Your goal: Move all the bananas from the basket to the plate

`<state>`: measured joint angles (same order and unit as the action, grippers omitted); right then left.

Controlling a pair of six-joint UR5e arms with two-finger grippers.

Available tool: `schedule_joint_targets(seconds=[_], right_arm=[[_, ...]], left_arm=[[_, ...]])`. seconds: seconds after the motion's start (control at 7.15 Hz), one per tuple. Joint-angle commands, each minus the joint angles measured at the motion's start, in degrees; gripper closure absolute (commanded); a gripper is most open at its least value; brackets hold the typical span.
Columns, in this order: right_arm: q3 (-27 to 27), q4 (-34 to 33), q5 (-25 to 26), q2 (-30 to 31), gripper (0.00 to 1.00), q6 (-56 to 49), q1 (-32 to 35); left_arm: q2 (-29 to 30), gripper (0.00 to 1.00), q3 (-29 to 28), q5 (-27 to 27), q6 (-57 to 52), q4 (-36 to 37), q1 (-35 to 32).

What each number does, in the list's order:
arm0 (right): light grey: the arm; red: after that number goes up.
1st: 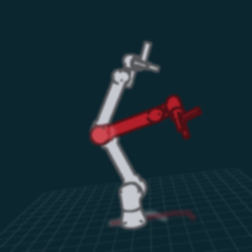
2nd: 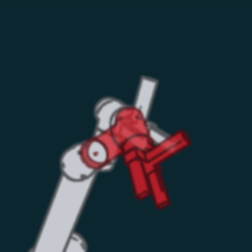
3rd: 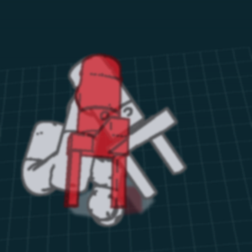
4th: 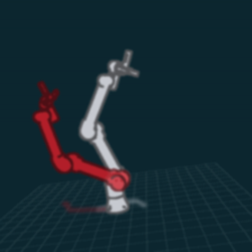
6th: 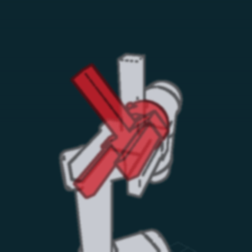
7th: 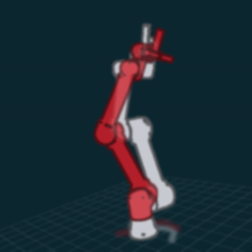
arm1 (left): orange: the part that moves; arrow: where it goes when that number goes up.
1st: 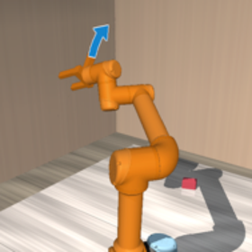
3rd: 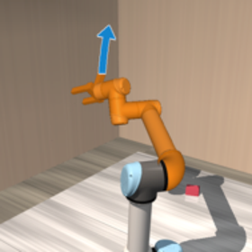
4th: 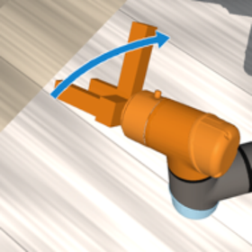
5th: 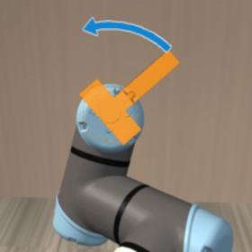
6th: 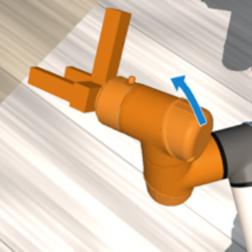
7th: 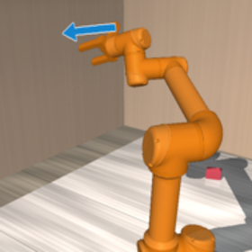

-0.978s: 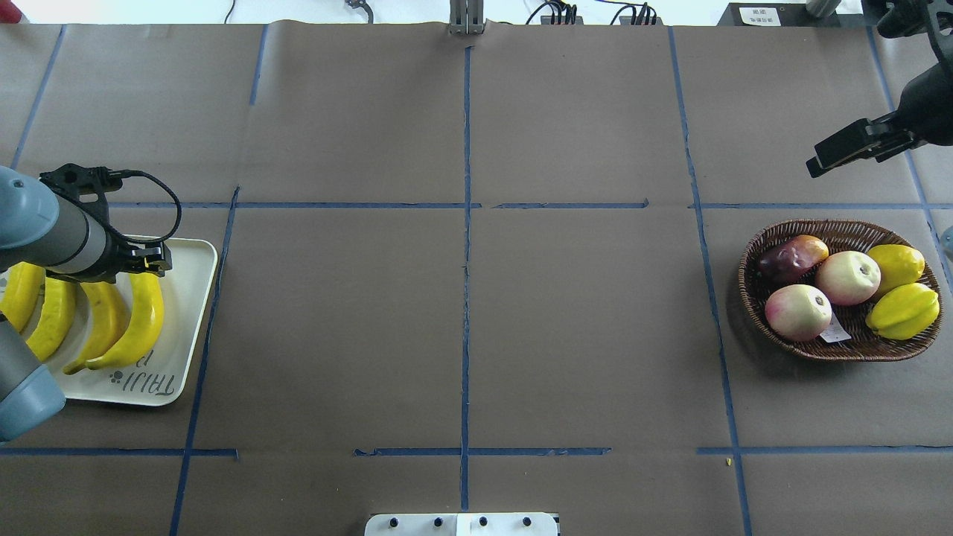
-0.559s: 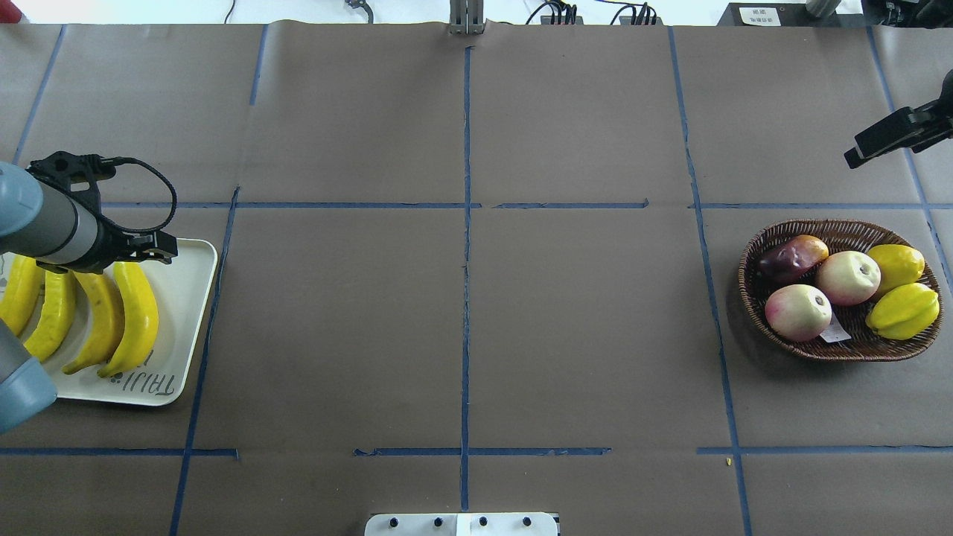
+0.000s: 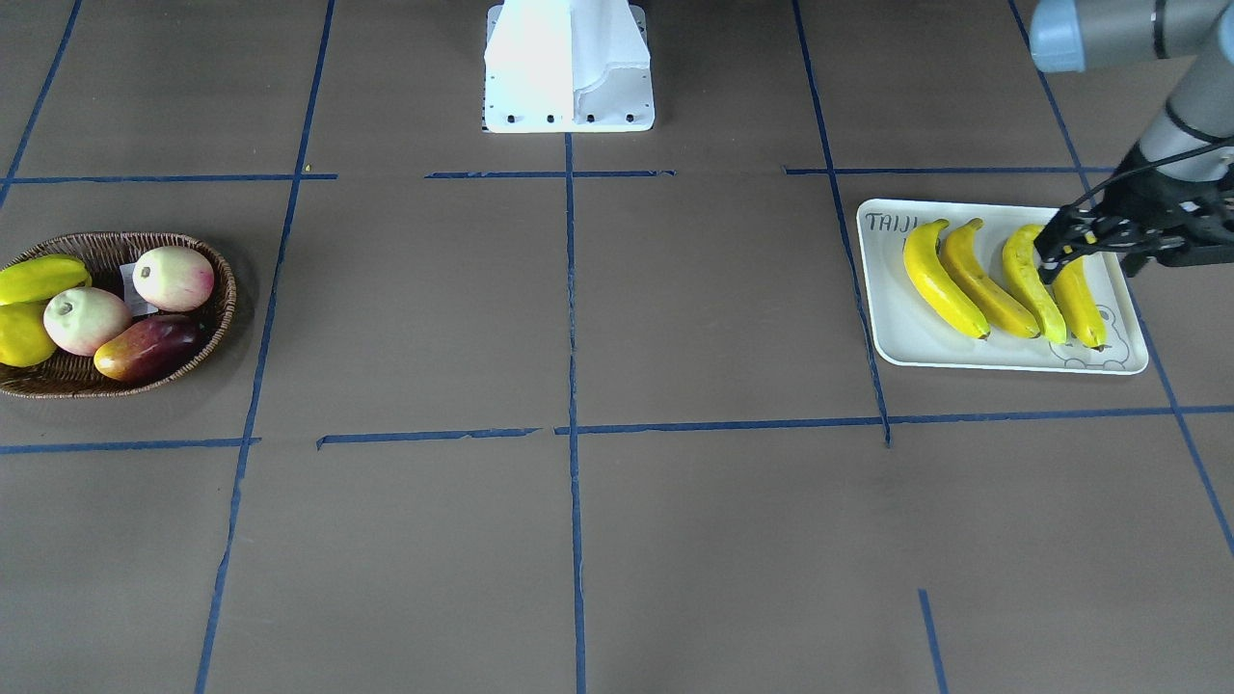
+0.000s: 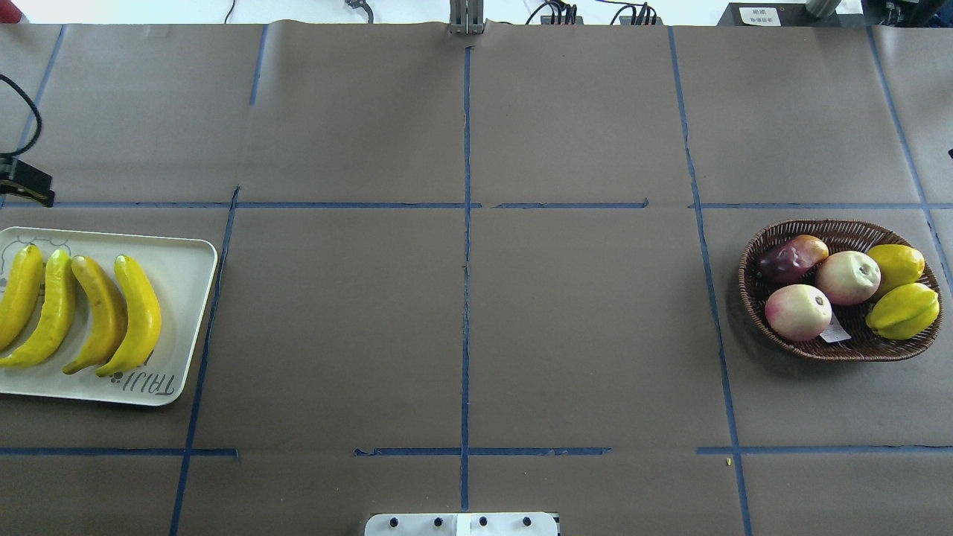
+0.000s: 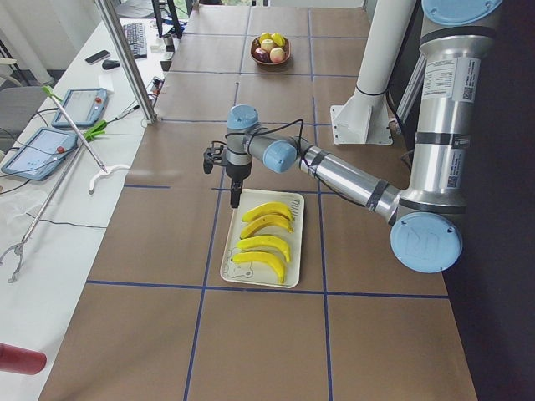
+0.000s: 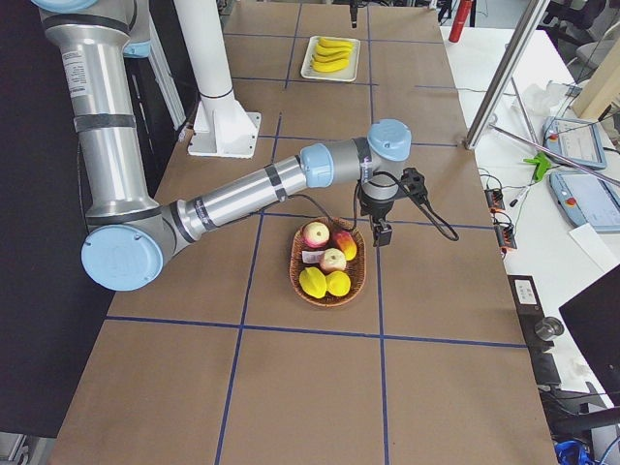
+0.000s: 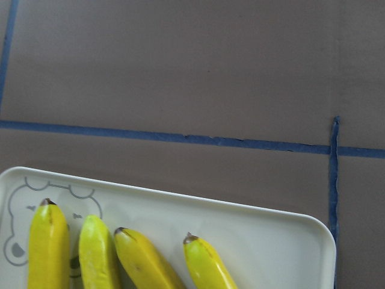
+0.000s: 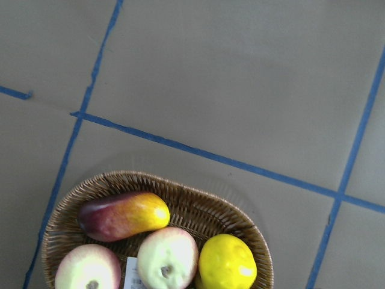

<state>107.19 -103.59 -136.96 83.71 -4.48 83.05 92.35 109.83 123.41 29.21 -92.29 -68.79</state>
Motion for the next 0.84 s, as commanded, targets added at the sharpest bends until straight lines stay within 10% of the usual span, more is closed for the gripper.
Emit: schedule_joint_targets(seconds=[0.0, 0.28, 0.7], right_arm=[[-0.48, -0.3, -3.38, 5.39, 0.0, -1.06, 3.87], [-0.49, -0.04, -2.97, 5.59, 0.0, -1.06, 3.87], [0.3, -0.12, -2.0, 6.37, 0.0, -1.06, 3.96]], left_arm=[[-0.85, 0.0, -12.01, 16.84, -25.06, 2.82, -15.16], [-1.47, 0.0, -21.39, 20.29, -39.2, 2.47, -21.37], [-1.47, 0.0, -20.44, 19.76, -38.97, 3.17, -25.51]])
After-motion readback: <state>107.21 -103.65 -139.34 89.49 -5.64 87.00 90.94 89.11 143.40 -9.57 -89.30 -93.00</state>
